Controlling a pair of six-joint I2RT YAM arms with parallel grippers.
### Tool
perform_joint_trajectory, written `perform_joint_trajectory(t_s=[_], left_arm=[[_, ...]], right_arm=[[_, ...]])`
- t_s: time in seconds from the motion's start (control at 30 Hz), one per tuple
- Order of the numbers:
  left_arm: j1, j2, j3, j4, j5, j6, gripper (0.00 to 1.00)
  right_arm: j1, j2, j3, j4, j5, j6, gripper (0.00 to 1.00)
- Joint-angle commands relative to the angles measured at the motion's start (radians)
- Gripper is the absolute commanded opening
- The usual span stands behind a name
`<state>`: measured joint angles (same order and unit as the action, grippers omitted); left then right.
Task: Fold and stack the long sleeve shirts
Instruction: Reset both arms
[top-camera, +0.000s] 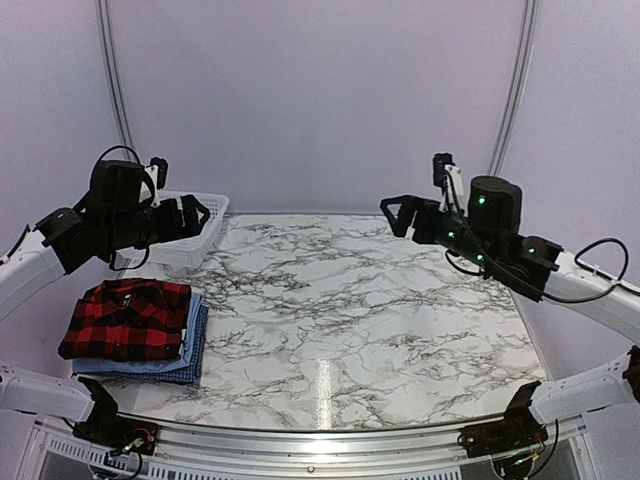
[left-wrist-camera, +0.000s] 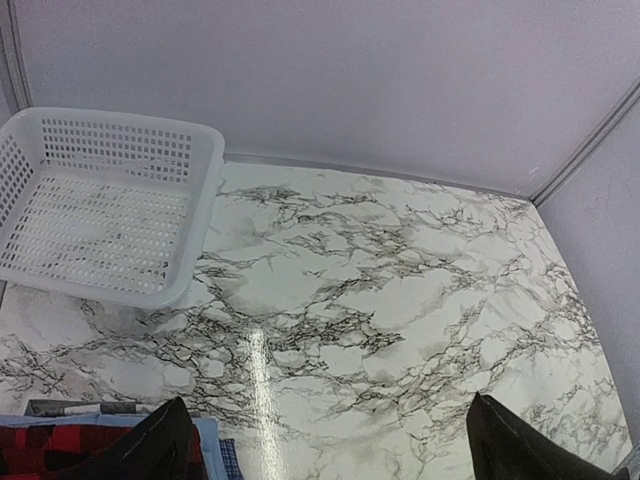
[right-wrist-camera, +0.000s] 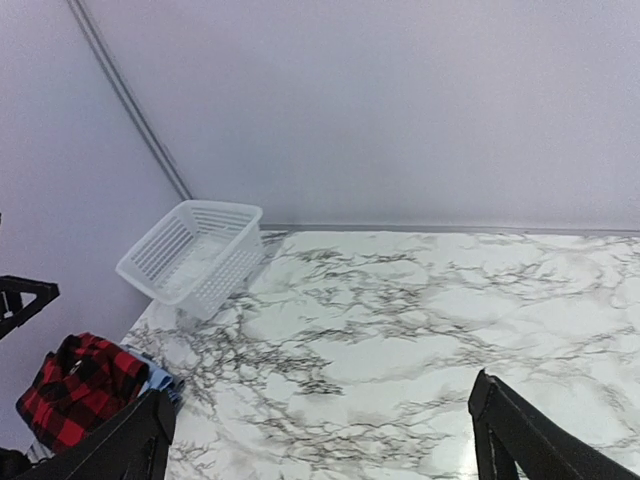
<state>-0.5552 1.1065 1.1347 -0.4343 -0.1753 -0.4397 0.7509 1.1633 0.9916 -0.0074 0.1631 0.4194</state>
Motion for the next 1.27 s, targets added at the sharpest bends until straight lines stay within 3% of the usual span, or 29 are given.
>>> perform_joint_trajectory(t_s=[0.0,0.37,0.73,1.23], left_arm=[[0.003,0.008,-0.038,0.102,-0.060,0.020,0.99],[0.004,0.025,-0.082,0.173,-0.120,0.024,0.99],[0.004,0.038,-0.075,0.194,-0.138,0.027,0.99],[0.004,0.046,-0.073,0.224,-0.113,0.017,0.99]], right_arm=[[-0.078,-0.097,-0.017,-0.129,0.073,-0.115,0.99],[-0.320,-0.068,0.004,-0.176,-0.081,-0.174,0.98],[-0.331,-0.102,0.121,-0.256,0.029,-0.234,0.99],[-0.331,-0.222,0.066,-0.284,0.091,-0.254,0.98]])
